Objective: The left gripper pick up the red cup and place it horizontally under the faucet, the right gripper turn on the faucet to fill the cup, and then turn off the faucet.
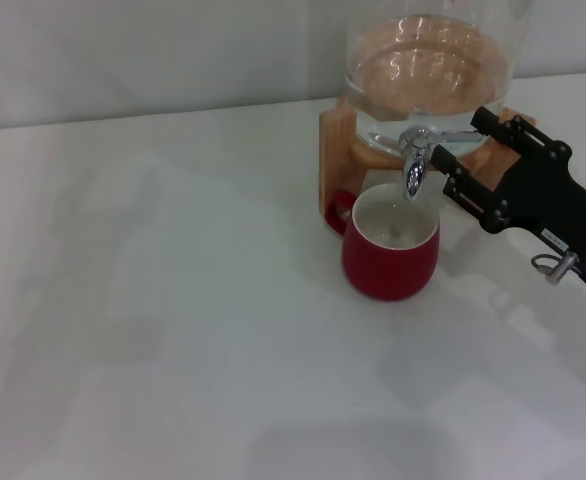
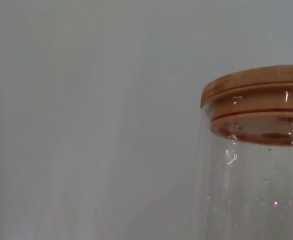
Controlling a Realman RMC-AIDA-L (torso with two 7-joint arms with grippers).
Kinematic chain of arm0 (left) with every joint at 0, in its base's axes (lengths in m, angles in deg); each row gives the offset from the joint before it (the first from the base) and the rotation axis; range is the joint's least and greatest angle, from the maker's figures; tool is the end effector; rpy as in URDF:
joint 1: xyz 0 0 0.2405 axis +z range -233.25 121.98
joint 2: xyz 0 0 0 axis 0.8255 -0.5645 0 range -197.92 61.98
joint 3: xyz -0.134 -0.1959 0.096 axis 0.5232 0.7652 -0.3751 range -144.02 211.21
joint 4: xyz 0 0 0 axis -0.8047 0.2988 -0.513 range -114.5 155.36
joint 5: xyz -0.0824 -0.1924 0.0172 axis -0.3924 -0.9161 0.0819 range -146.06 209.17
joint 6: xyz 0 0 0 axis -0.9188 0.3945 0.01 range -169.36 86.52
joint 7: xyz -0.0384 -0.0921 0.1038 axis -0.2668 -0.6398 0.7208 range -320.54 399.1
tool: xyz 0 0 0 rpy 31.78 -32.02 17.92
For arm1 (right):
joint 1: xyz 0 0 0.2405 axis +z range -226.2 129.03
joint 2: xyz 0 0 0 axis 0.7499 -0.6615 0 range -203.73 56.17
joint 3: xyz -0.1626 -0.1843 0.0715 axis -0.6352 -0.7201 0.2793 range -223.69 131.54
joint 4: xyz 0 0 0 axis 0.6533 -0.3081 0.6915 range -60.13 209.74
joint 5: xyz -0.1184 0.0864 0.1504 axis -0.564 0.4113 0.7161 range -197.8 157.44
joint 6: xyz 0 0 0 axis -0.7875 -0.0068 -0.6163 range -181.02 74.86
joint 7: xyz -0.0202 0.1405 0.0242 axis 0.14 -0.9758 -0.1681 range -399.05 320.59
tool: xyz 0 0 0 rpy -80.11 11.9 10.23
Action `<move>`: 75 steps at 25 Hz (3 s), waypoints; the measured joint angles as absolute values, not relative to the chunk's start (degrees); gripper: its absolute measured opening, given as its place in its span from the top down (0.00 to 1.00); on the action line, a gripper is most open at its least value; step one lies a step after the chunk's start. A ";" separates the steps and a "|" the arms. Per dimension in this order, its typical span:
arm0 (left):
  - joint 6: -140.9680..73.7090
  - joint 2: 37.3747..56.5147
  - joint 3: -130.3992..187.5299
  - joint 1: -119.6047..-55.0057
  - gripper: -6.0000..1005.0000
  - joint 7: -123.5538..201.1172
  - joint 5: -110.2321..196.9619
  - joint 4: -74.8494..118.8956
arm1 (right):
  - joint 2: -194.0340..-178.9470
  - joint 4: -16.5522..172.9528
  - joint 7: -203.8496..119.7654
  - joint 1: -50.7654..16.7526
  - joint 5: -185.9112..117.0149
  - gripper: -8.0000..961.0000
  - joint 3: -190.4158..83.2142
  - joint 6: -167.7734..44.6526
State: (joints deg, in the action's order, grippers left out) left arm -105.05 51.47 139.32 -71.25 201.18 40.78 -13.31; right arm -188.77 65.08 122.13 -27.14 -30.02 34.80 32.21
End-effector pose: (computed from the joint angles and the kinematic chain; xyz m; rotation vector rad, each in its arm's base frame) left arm -0.3018 0.3481 0.0810 -1.4242 -0.2972 -0.8626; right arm 0.2973 0.3002 0.0027 -1.9345 0.1732 0.9463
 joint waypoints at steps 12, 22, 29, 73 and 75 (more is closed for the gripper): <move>-105.15 51.47 139.24 -71.28 0.12 201.18 40.78 -13.31 | -188.56 65.10 122.13 -27.79 -29.98 0.36 33.28 32.78; -105.15 51.47 139.33 -71.28 0.12 201.18 41.08 -13.31 | -188.56 65.14 122.13 -28.09 -29.96 0.36 32.28 33.17; -105.14 51.47 139.40 -71.28 0.12 201.18 41.47 -13.31 | -188.46 65.09 122.13 -28.30 -30.80 0.36 31.79 34.06; -105.32 51.38 139.14 -71.11 0.12 201.18 42.40 -13.66 | -188.25 64.84 122.38 -29.26 -33.07 0.36 33.19 35.73; -105.32 51.38 139.13 -71.17 0.12 201.18 42.40 -13.55 | -188.34 65.03 122.50 -29.21 -33.06 0.36 33.71 35.71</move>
